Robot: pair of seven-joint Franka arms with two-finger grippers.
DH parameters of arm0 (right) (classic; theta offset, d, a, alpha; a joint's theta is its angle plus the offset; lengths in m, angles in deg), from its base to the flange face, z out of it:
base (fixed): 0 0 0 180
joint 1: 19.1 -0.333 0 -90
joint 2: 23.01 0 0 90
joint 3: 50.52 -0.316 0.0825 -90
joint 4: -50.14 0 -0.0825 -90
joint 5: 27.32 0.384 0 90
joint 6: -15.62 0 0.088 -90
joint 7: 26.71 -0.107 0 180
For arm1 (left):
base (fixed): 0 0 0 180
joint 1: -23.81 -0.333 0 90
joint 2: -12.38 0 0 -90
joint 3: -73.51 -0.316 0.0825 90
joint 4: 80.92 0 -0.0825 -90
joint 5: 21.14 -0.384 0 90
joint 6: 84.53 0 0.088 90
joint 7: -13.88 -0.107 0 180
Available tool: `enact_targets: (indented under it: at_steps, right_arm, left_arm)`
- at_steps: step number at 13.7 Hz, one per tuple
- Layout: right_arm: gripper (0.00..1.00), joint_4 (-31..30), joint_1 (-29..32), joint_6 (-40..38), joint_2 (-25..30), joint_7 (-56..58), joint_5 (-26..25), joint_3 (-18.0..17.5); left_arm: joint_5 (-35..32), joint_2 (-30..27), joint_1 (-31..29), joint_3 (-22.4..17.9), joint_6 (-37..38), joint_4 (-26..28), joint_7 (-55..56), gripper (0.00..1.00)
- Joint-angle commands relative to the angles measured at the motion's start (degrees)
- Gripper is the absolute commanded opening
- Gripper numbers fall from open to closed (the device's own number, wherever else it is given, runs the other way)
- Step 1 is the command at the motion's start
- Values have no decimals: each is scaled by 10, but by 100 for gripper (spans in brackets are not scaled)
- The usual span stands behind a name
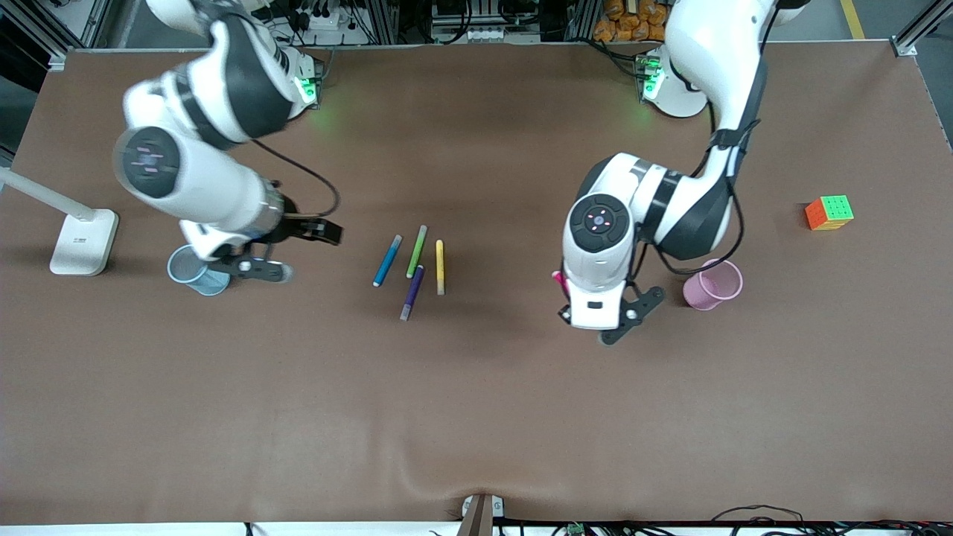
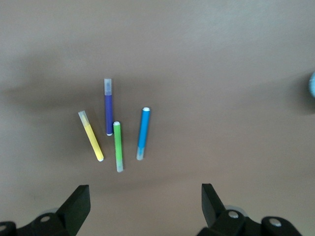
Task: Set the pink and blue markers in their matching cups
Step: 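Lift the pink marker with the left gripper while the right gripper reaches the blue marker, then carry the pink marker toward the pink cup while the right gripper grasps blue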
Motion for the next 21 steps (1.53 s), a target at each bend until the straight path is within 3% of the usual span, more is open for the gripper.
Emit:
enact_targets:
  at_steps: [1,11,15,18,21]
  right_arm:
    - [100,-52,-31,59,4,-28,1,7]
    - [100,-68,-73,173,-127,-58,-9,8]
    - [100,-68,-64,223,-173,-58,-13,10]
    - [75,-68,-61,231,-181,-59,-13,10]
    - [71,-68,-58,259,-208,-58,-13,10]
  left_arm:
    - [-47,-41,-15,3,34,35,-2,9]
    - [-238,-98,-74,3,55,132,11,6]
    - [-320,-103,-83,3,55,180,78,5]
    - [-370,-101,-82,3,55,210,141,4]
    - [-420,-97,-79,3,56,246,205,3]
